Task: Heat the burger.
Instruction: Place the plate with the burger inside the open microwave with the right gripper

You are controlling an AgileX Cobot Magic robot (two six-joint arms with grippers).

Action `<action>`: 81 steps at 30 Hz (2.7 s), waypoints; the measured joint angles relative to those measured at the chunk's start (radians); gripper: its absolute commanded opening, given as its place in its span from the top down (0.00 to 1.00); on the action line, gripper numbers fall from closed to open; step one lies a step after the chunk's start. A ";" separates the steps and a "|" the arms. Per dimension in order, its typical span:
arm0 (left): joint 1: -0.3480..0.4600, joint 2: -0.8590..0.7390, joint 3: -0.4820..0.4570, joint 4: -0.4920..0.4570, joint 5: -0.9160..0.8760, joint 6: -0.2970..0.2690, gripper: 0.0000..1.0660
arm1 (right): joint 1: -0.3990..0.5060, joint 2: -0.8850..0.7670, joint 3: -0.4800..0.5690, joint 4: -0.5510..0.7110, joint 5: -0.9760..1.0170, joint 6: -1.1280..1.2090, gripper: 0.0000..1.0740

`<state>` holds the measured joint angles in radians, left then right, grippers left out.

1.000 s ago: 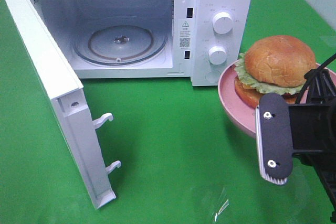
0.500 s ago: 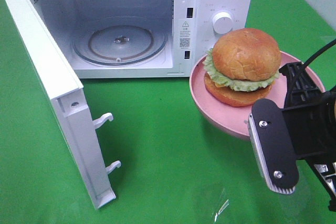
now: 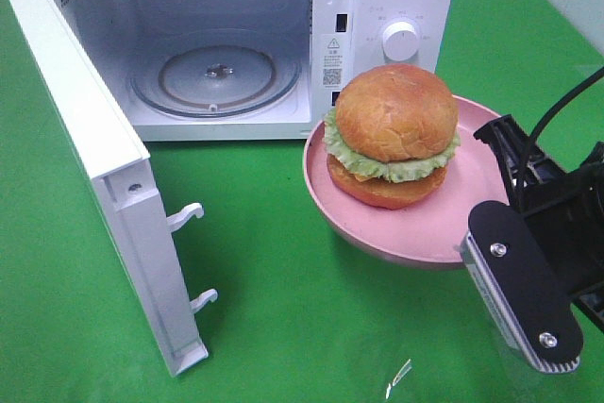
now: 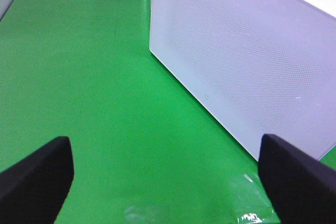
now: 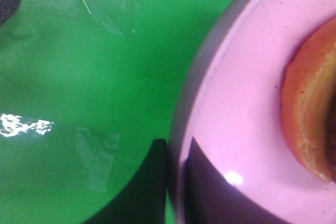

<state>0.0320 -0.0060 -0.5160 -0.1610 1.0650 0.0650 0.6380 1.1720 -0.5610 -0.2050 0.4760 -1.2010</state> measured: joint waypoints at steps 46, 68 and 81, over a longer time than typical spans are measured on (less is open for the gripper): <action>0.000 0.000 0.000 0.000 0.000 0.000 0.18 | -0.008 0.275 -0.219 0.148 -0.009 -0.280 1.00; 0.000 0.000 0.000 0.000 0.000 0.000 0.18 | -0.005 0.463 -0.386 0.205 -0.006 -0.279 1.00; 0.000 0.000 0.000 0.000 0.000 0.000 0.18 | 0.021 0.595 -0.525 0.270 -0.003 -0.274 1.00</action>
<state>0.0320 -0.0060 -0.5160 -0.1610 1.0650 0.0650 0.6590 1.7670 -1.0860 0.0650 0.4730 -1.4750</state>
